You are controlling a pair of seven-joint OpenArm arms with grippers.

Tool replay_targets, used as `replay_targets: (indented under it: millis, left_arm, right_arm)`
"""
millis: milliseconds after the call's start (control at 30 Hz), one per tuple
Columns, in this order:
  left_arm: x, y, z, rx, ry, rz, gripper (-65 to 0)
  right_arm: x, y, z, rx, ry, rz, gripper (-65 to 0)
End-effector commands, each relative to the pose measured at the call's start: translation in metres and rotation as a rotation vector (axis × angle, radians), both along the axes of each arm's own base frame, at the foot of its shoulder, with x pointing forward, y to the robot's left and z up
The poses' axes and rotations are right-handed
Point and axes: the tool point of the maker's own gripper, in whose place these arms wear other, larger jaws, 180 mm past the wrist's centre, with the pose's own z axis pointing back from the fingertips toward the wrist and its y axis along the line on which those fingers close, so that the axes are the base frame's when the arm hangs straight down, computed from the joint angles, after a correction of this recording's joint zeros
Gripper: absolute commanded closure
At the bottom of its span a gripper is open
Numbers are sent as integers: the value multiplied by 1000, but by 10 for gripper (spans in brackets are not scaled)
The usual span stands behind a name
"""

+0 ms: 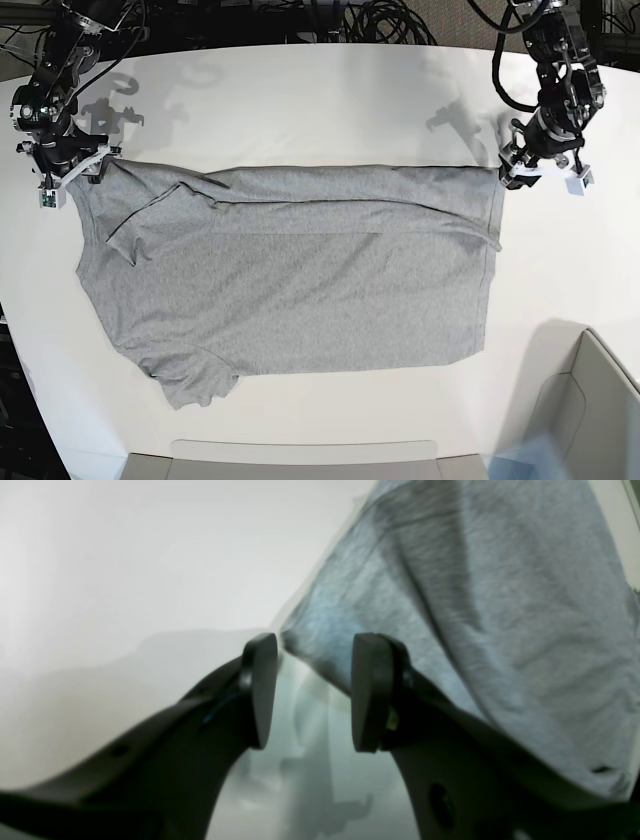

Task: Fold the T-shirt properly
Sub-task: 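Drag the whole shirt toward the robot base, then open both grippers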

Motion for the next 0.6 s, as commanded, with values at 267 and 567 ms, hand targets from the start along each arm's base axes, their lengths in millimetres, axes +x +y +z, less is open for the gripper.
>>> replay_targets:
  millis: [267,567]
  left_arm:
    - [11,-7,-21,0,40,-52,-255]
    - [13,-15,-23,-19,37,-55,-255]
  right_arm:
    - [4,-3,-4,16,-7,-3,-312]
    - [3,-3,-5,16,-4,-1,-312]
